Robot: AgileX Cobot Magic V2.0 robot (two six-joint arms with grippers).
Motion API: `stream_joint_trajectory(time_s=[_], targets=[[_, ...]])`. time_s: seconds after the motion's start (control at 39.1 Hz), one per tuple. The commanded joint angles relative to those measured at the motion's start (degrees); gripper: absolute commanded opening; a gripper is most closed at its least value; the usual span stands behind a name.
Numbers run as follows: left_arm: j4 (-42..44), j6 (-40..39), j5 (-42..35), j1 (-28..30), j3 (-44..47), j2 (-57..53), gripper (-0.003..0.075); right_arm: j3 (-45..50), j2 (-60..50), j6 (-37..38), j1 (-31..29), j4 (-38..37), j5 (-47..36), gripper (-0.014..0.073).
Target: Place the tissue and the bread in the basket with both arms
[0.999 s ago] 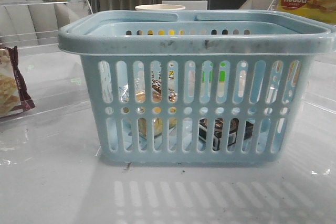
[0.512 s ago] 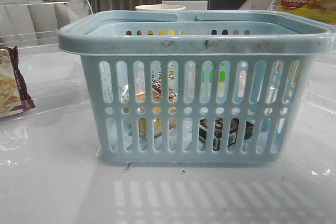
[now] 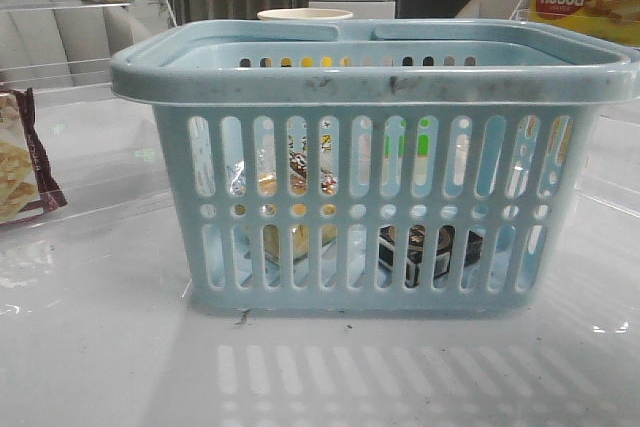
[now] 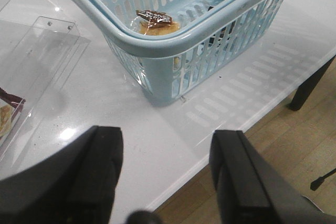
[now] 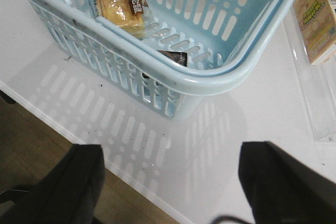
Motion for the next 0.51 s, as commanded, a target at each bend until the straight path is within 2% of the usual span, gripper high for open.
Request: stream_joint_trajectory(time_s=[0.0, 0.13, 0.26, 0.28, 0.49], targets=[[-0.4, -0.6, -4.7, -0.4, -1.6, -0.1, 0.0332, -1.5, -0.2, -0.3, -0.1, -1.0, -3.1, 0.0561], [-0.4, -0.6, -4.7, -0.4, -1.6, -0.1, 0.0214, -1.5, -0.2, -0.3, -0.1, -1.0, -3.2, 0.0368], [-0.4, -0.6, -4.7, -0.4, -1.6, -0.1, 0.0088, -1.5, -0.2, -0.3, -0.1, -1.0, -3.1, 0.0106], [-0.4, -0.6, -4.7, -0.4, -1.6, -0.1, 0.0093, -1.5, -0.2, -0.3, -0.1, -1.0, -3.1, 0.0064], [-0.4, -0.6, -3.9, -0.4, -1.6, -0.1, 0.0091, -1.5, -0.2, -0.3, -0.1, -1.0, -3.2, 0.0056]])
